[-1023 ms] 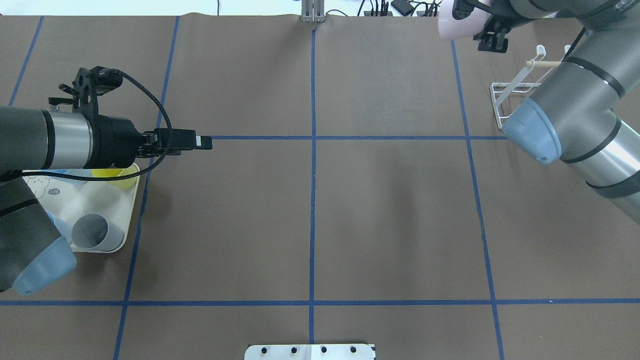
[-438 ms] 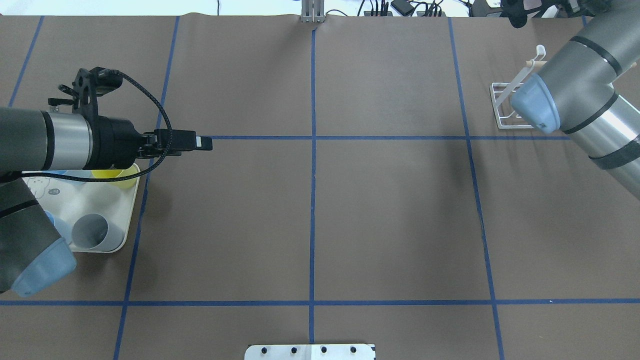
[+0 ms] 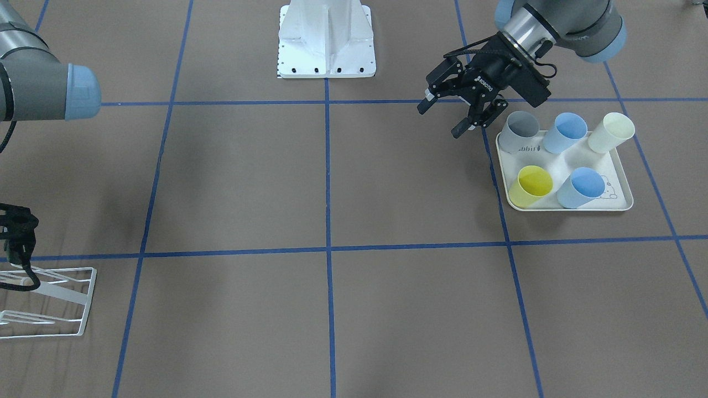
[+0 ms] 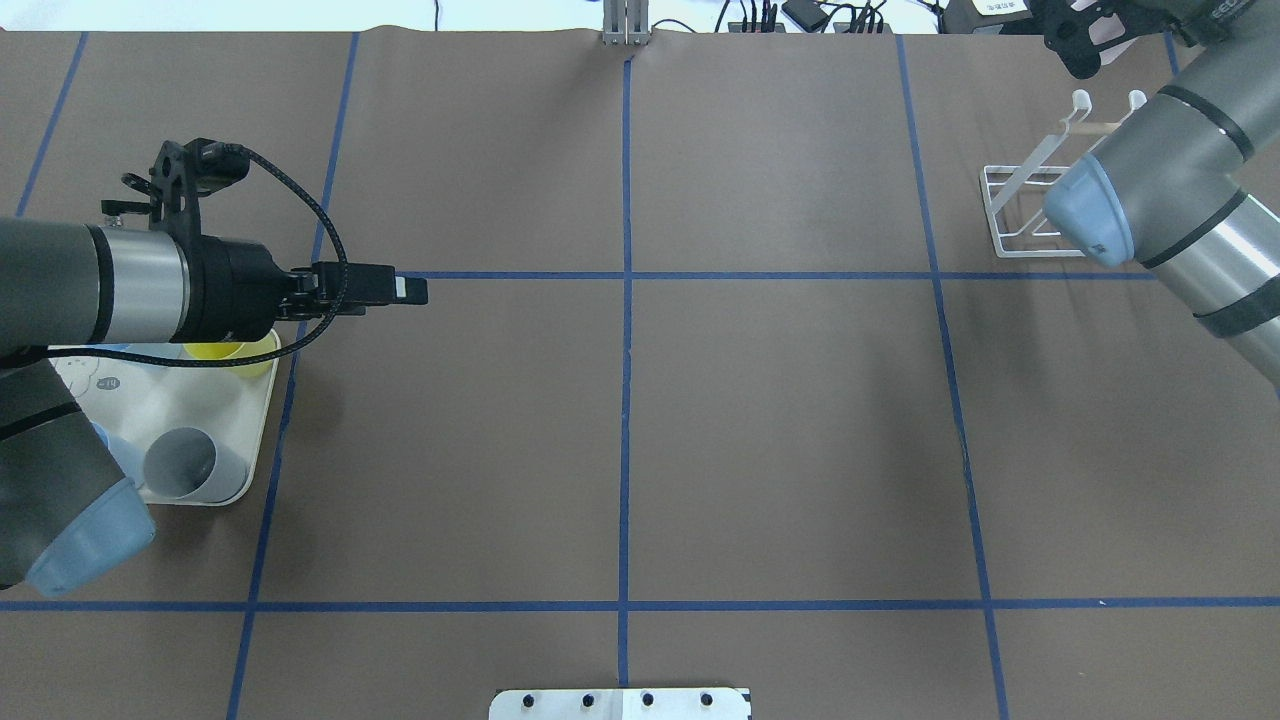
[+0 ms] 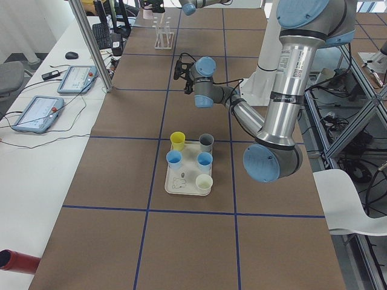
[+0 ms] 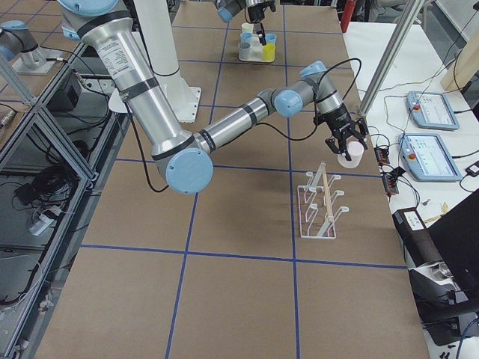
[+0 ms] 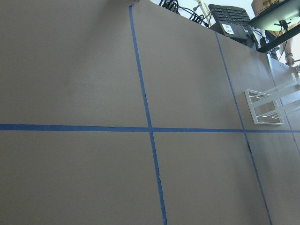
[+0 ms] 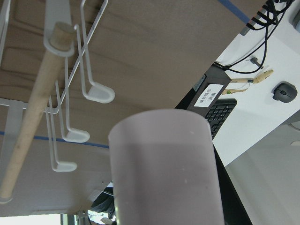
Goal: Transfer IKEA cup to right arm and place on rack
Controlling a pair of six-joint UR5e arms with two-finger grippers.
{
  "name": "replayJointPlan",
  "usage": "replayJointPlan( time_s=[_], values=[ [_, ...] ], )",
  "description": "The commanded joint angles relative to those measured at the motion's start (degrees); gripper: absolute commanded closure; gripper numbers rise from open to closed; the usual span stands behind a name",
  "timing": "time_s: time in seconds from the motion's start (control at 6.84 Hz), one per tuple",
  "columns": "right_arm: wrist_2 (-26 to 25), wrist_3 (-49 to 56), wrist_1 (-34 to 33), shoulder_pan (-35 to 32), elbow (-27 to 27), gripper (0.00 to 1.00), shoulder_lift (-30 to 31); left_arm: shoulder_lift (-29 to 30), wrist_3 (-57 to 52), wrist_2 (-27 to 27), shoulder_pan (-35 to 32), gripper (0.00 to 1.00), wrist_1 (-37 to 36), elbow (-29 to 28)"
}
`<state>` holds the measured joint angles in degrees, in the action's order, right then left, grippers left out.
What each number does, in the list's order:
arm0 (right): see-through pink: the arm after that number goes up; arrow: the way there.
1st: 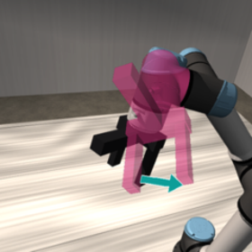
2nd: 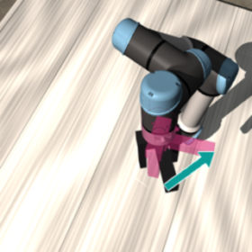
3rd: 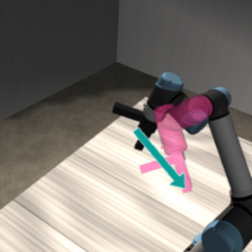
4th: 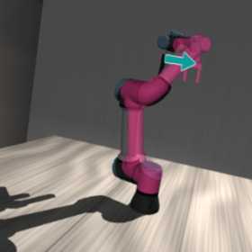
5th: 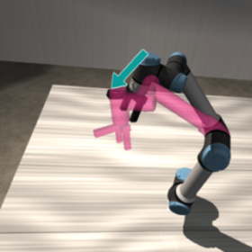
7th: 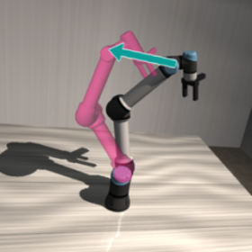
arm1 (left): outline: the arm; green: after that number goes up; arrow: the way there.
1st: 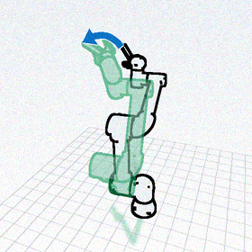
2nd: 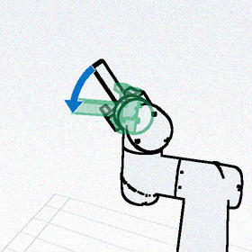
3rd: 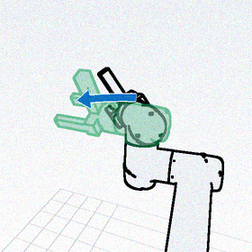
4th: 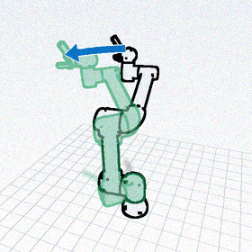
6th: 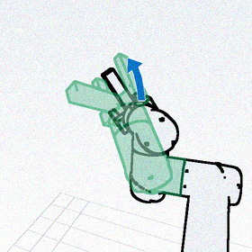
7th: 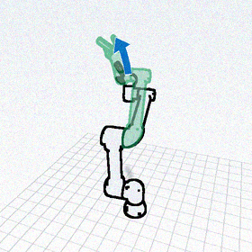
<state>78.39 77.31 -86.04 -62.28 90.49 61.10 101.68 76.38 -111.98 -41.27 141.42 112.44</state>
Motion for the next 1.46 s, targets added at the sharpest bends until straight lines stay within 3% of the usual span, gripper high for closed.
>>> replayJointPlan(
  time_s=[0.0, 1.32],
  values=[
    [-1.0, -0.6, 3.4, 0.3, -2.9, 1.0, 0.9, 0.0, 0.0, 0.0, 0.1, 0.0, 0.0, -0.1],
    [-6.4, -1.8, 3.4, 5.2, -3.8, 1.0, 2.6, 0.0, 0.2, 0.1, 0.1, 0.0, 0.0, 0.0]
  ],
)
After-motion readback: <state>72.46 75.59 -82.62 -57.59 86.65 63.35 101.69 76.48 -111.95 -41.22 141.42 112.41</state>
